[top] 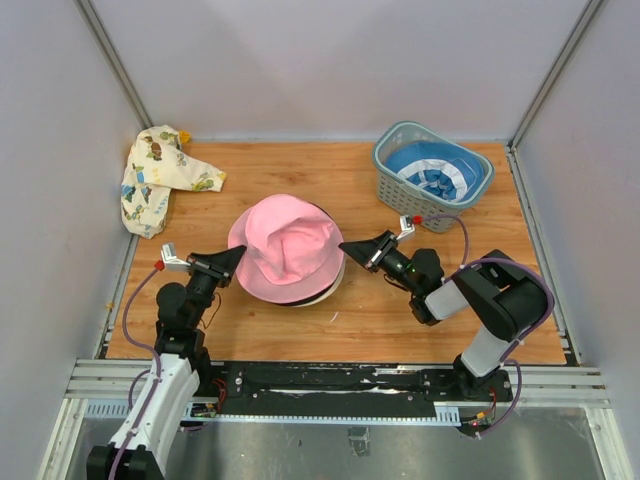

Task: Stack the hats
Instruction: Stack the hat on the hat.

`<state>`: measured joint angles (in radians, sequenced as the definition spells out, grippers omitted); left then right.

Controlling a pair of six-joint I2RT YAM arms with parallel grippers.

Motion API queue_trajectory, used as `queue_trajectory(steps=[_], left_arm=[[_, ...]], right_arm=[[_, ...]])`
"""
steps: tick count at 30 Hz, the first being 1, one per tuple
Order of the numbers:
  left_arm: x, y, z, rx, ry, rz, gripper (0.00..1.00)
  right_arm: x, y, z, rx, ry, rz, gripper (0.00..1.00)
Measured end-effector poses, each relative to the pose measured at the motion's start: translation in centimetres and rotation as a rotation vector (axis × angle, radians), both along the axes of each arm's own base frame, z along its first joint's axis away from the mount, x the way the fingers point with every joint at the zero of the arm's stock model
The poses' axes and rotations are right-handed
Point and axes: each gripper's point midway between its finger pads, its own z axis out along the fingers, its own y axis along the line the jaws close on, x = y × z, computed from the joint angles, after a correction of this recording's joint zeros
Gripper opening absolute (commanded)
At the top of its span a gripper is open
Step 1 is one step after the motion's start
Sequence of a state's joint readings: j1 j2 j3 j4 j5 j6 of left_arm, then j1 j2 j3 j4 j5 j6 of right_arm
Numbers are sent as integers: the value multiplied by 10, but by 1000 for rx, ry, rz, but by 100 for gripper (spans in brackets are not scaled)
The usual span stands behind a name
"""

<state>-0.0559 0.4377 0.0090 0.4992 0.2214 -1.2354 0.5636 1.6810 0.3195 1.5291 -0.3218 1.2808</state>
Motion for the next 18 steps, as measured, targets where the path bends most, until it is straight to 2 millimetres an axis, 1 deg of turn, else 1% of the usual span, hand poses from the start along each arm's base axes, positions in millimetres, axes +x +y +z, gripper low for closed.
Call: queue_trajectory(steps=[6,10,18], left_arm=[[5,1,-10,15,34,9,1],[7,1,-16,31,51,11,0],[9,2,-21,59,56,19,0]], right_arm=[[2,-3,-3,-25,-8,-11,1],[2,-6,0,-57,-19,-23,1],[3,-10,5,-144,-37,-41,1]])
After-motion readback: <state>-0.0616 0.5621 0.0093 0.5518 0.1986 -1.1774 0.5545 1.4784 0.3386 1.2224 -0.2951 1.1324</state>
